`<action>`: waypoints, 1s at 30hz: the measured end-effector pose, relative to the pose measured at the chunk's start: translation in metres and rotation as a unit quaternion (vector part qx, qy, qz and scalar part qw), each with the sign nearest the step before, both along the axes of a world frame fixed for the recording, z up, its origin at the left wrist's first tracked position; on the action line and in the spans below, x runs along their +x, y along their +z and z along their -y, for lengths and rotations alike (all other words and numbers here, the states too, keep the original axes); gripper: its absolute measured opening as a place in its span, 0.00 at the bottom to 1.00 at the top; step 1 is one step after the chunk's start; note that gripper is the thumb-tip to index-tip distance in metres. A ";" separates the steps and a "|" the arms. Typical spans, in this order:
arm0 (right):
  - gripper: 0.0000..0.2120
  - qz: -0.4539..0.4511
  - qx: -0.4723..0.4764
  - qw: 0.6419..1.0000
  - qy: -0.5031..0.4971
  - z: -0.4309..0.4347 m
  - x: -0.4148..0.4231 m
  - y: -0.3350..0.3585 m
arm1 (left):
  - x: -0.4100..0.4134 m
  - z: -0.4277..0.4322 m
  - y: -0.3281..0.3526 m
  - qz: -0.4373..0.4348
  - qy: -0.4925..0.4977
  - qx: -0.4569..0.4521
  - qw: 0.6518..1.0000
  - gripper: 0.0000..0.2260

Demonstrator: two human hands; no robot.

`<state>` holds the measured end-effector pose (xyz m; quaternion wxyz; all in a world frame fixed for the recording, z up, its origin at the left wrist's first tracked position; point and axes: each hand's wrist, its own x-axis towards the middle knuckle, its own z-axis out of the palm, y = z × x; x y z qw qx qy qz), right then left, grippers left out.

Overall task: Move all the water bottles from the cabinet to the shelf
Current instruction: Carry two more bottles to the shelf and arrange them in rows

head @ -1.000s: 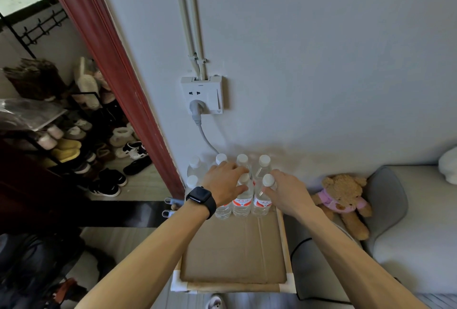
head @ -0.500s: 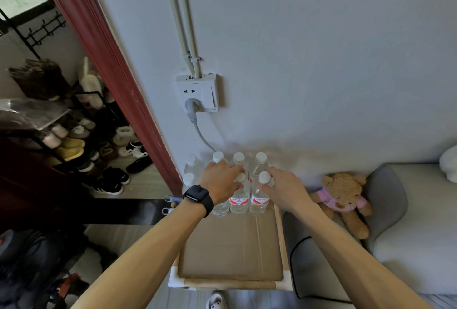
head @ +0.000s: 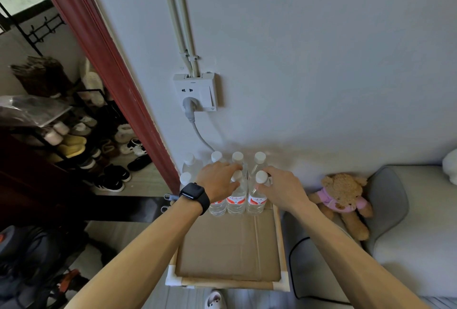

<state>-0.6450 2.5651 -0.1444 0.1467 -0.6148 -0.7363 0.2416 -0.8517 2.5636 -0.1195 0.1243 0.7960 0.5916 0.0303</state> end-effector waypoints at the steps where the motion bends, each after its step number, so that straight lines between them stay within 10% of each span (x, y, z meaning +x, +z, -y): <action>1: 0.14 -0.002 -0.005 1.000 -0.001 -0.001 0.001 0.001 | -0.001 0.000 0.000 0.004 -0.001 -0.004 1.000 0.20; 30: 0.21 0.013 -0.028 0.999 0.023 0.000 0.010 -0.011 | -0.004 -0.009 -0.008 0.004 0.002 0.028 1.000 0.20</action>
